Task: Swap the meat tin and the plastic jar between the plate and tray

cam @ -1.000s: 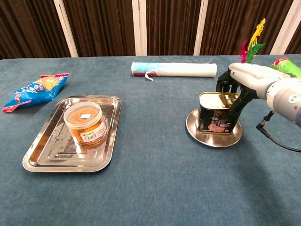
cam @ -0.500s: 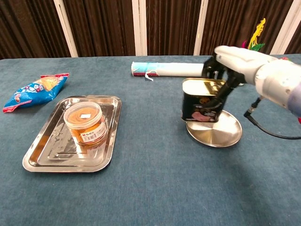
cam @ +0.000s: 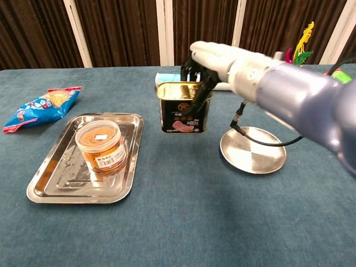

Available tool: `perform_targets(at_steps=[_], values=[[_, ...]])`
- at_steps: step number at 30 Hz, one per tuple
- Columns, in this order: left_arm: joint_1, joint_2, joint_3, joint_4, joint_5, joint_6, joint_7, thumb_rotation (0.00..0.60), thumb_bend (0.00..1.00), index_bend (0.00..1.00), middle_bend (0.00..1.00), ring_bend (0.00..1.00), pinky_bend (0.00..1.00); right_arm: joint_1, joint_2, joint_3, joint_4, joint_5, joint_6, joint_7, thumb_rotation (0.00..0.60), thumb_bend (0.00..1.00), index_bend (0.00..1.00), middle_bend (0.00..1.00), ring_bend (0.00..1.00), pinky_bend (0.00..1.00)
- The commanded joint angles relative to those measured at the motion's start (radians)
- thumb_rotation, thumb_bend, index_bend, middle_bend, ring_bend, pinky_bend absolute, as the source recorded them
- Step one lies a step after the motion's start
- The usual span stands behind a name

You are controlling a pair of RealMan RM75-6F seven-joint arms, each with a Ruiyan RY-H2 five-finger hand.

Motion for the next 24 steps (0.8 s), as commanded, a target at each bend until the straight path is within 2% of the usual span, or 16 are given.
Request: perform_targets(at_steps=[1,9,17,20,24], values=[[0.002,0.005,-0.001,-0.001,-0.004,0.001,-0.004,0.6,0.29,0.23,0.0,0.0,0.0,0.041,-0.058,0.008,0.075,0.023,-0.032,0.016,0.6,0.22,0.72,0.56,0.44,0.0],[0.011,0.019,-0.008,-0.001,-0.015,0.008,-0.026,0.6,0.29,0.23,0.0,0.0,0.0,0.087,-0.135,-0.005,0.198,0.017,-0.056,0.042,0.6,0.22,0.72,0.56,0.44,0.0],[0.009,0.022,-0.008,0.0,-0.018,0.002,-0.03,0.6,0.29,0.23,0.0,0.0,0.0,0.099,-0.159,-0.015,0.265,0.004,-0.066,0.055,0.6,0.22,0.7,0.56,0.44,0.0],[0.007,0.02,-0.01,0.001,-0.02,0.001,-0.028,0.6,0.29,0.23,0.0,0.0,0.0,0.095,-0.154,-0.022,0.271,-0.005,-0.09,0.077,0.6,0.19,0.54,0.47,0.39,0.0],[0.006,0.018,-0.009,0.001,-0.022,-0.001,-0.023,0.6,0.29,0.23,0.0,0.0,0.0,0.092,-0.124,-0.039,0.246,0.01,-0.136,0.072,0.6,0.04,0.1,0.16,0.11,0.0]])
